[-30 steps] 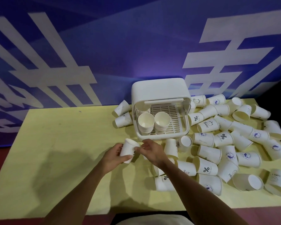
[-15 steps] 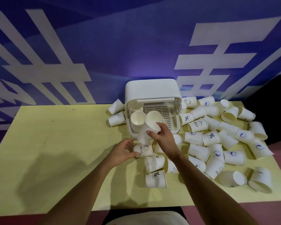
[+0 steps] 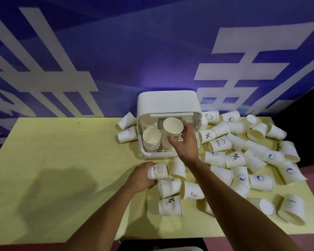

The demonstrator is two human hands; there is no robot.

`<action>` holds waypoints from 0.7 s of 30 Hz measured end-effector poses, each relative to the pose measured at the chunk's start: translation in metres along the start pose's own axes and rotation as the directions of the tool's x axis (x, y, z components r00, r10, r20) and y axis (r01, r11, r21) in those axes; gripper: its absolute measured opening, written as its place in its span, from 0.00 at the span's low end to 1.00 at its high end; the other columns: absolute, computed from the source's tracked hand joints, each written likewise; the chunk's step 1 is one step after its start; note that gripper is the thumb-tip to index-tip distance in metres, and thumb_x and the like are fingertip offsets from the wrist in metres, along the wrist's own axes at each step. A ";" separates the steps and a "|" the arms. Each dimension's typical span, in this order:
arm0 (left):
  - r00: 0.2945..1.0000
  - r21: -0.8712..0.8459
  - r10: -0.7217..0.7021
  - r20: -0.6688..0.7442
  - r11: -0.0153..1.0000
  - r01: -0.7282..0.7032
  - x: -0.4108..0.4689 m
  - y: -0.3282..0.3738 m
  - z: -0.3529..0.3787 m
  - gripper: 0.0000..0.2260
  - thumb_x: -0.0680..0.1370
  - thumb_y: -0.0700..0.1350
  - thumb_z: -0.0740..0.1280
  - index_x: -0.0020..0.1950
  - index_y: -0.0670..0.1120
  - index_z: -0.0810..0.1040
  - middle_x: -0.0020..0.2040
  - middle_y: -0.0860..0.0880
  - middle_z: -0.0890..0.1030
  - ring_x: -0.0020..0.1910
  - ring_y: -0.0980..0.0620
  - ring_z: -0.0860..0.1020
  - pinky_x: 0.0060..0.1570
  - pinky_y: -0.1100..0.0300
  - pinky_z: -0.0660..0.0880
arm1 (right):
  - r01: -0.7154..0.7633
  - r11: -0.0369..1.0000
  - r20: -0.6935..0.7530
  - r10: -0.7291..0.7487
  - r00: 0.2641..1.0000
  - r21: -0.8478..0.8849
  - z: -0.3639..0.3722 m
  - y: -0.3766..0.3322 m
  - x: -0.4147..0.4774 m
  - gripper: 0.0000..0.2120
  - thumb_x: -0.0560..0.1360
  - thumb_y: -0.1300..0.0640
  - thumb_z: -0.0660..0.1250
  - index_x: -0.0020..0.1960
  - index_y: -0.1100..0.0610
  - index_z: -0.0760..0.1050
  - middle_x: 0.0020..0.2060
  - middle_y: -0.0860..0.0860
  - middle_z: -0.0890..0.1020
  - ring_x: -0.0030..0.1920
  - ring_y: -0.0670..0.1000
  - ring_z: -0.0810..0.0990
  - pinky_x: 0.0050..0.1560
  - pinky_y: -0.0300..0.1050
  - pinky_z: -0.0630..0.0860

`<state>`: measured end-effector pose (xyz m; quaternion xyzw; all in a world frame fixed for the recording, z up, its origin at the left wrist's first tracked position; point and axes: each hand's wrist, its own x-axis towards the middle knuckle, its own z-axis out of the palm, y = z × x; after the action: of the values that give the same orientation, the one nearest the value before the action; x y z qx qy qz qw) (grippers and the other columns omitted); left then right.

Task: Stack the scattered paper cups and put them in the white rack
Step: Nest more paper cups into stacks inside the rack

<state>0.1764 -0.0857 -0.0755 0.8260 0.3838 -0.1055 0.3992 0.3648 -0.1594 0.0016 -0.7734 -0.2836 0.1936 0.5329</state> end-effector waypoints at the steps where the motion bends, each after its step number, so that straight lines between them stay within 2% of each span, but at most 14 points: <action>1: 1.000 0.009 -0.003 -0.005 1.000 0.003 0.001 0.001 0.001 0.36 0.70 0.45 0.73 0.77 0.50 0.65 0.72 0.49 0.71 0.70 0.47 0.69 0.68 0.57 0.67 | -0.003 1.000 -0.001 0.003 1.000 0.003 0.001 0.001 0.002 0.28 0.69 0.48 0.75 0.62 0.37 0.65 0.54 0.26 0.75 0.57 0.34 0.77 0.55 0.37 0.76; 3: 1.000 0.026 -0.007 -0.010 1.000 0.007 0.002 0.001 0.003 0.35 0.71 0.45 0.72 0.77 0.50 0.65 0.72 0.49 0.71 0.70 0.46 0.69 0.68 0.55 0.67 | 0.017 1.000 0.001 -0.017 1.000 -0.004 0.003 0.001 0.003 0.29 0.69 0.50 0.76 0.63 0.37 0.64 0.55 0.30 0.76 0.57 0.36 0.77 0.56 0.38 0.77; 6: 1.000 0.029 -0.018 -0.008 0.999 0.019 0.003 0.004 0.006 0.34 0.71 0.45 0.71 0.76 0.51 0.65 0.71 0.49 0.71 0.69 0.46 0.70 0.68 0.52 0.68 | 0.061 0.998 -0.004 -0.061 0.998 -0.017 0.004 0.001 0.005 0.31 0.68 0.51 0.76 0.64 0.36 0.63 0.55 0.33 0.77 0.57 0.36 0.77 0.52 0.29 0.74; 7: 1.000 0.029 -0.019 -0.006 0.999 0.019 0.004 0.004 0.007 0.33 0.71 0.45 0.71 0.76 0.51 0.66 0.70 0.49 0.72 0.69 0.46 0.70 0.67 0.52 0.69 | 0.073 0.997 -0.009 -0.073 0.997 -0.018 0.004 0.002 0.005 0.31 0.68 0.52 0.76 0.64 0.37 0.64 0.55 0.34 0.77 0.57 0.37 0.77 0.52 0.29 0.74; 9: 1.000 0.023 -0.018 -0.004 1.000 0.018 0.005 0.005 0.011 0.33 0.70 0.45 0.71 0.75 0.51 0.67 0.69 0.49 0.73 0.68 0.46 0.71 0.66 0.51 0.69 | 0.084 0.996 0.000 -0.084 0.996 -0.029 0.005 0.007 0.005 0.30 0.69 0.53 0.76 0.65 0.41 0.66 0.56 0.39 0.78 0.57 0.40 0.77 0.55 0.36 0.76; 11: 1.000 0.017 -0.020 -0.009 1.000 0.020 0.006 0.005 0.014 0.33 0.71 0.45 0.70 0.75 0.51 0.67 0.69 0.49 0.73 0.68 0.46 0.71 0.66 0.50 0.70 | 0.069 0.996 0.015 -0.069 0.998 -0.054 0.007 0.012 0.003 0.31 0.69 0.54 0.76 0.67 0.46 0.67 0.58 0.44 0.78 0.58 0.44 0.77 0.58 0.47 0.77; 13: 0.999 0.023 -0.024 -0.028 0.999 0.025 0.007 0.004 0.017 0.31 0.71 0.44 0.70 0.74 0.51 0.67 0.68 0.48 0.74 0.66 0.46 0.72 0.66 0.50 0.70 | 0.028 0.994 0.027 -0.025 0.999 -0.110 0.008 0.019 0.002 0.36 0.69 0.54 0.76 0.72 0.52 0.64 0.64 0.49 0.75 0.64 0.49 0.74 0.65 0.54 0.74; 15: 0.998 0.037 -0.029 -0.049 0.999 0.030 0.008 0.004 0.020 0.30 0.72 0.44 0.69 0.74 0.51 0.68 0.67 0.48 0.75 0.66 0.45 0.72 0.65 0.49 0.70 | -0.032 0.987 0.068 0.043 0.997 -0.158 0.008 0.024 0.003 0.42 0.69 0.52 0.77 0.77 0.55 0.59 0.72 0.53 0.70 0.71 0.53 0.69 0.70 0.57 0.69; 18: 0.997 0.053 -0.043 -0.061 0.998 0.046 0.010 0.004 0.023 0.28 0.74 0.43 0.68 0.74 0.51 0.67 0.68 0.47 0.74 0.66 0.44 0.71 0.67 0.50 0.69 | -0.053 0.985 0.108 0.071 0.992 -0.162 0.009 0.029 0.006 0.43 0.70 0.51 0.77 0.78 0.55 0.58 0.73 0.52 0.68 0.72 0.53 0.67 0.72 0.54 0.67; 21: 0.997 0.076 -0.052 -0.064 0.995 0.057 0.009 0.004 0.025 0.28 0.75 0.43 0.66 0.74 0.52 0.66 0.68 0.48 0.73 0.67 0.44 0.70 0.67 0.50 0.68 | -0.037 0.985 0.108 0.056 0.993 -0.168 0.012 0.031 0.009 0.39 0.70 0.51 0.77 0.75 0.53 0.63 0.69 0.50 0.72 0.68 0.50 0.70 0.66 0.45 0.69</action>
<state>0.1884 -0.1007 -0.0940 0.8331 0.4137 -0.1057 0.3517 0.3715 -0.1536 -0.0320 -0.8093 -0.3102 0.2249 0.4452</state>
